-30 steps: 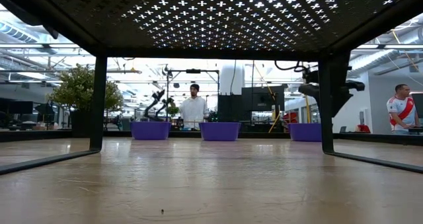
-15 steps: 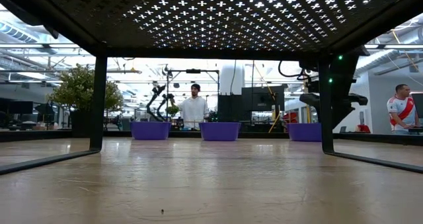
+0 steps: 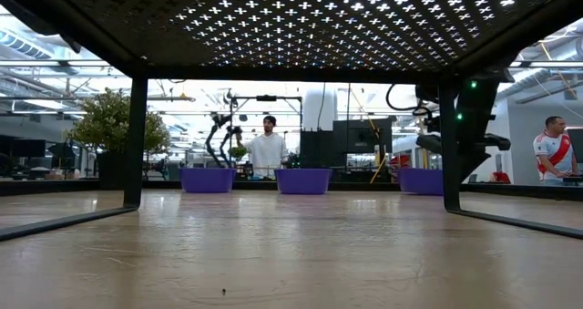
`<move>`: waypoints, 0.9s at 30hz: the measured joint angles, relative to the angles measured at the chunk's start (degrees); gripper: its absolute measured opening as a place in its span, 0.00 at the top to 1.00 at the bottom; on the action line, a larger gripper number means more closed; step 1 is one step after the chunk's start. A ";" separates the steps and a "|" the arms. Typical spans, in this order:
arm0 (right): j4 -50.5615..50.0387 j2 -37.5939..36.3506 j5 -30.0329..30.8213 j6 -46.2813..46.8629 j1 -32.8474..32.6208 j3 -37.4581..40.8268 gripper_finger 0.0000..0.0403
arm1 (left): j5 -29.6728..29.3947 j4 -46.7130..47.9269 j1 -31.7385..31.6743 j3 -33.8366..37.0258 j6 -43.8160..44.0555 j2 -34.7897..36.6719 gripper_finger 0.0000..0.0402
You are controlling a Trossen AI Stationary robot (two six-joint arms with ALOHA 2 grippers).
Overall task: Pick & Place Mini bowls
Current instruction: Put the right blue bowl on the shelf
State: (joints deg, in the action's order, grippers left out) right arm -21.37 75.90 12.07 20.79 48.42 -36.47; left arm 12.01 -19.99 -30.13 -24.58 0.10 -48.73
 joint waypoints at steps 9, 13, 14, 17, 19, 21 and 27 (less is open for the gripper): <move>5.86 -0.97 -0.21 -2.57 -0.33 0.11 0.98 | 0.00 0.16 0.00 0.00 -0.01 0.00 0.72; 9.88 -3.01 -0.16 -4.17 -1.49 0.16 0.98 | 0.00 0.30 0.00 0.00 0.07 0.00 0.72; 10.71 -3.55 -0.19 -4.53 -1.98 0.16 0.99 | 0.00 0.30 0.00 0.00 0.09 0.00 0.72; 12.92 -5.45 -0.69 -5.69 -3.67 0.16 0.99 | -0.02 0.34 0.00 0.00 0.09 -0.02 0.72; 14.66 -6.93 -2.15 -5.97 -4.60 0.16 0.99 | -0.02 0.35 0.00 0.00 0.12 -0.01 0.72; 15.68 -8.48 -3.57 -6.58 -5.72 0.16 0.99 | -0.02 0.37 0.00 0.00 0.22 -0.01 0.72; 17.82 -13.62 -6.57 -6.69 -9.41 0.16 1.00 | -0.02 0.37 0.00 0.00 0.22 -0.01 0.72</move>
State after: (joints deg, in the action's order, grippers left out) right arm -3.55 62.28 5.50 14.11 39.02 -36.32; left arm 11.99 -19.61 -30.13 -24.58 0.32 -48.74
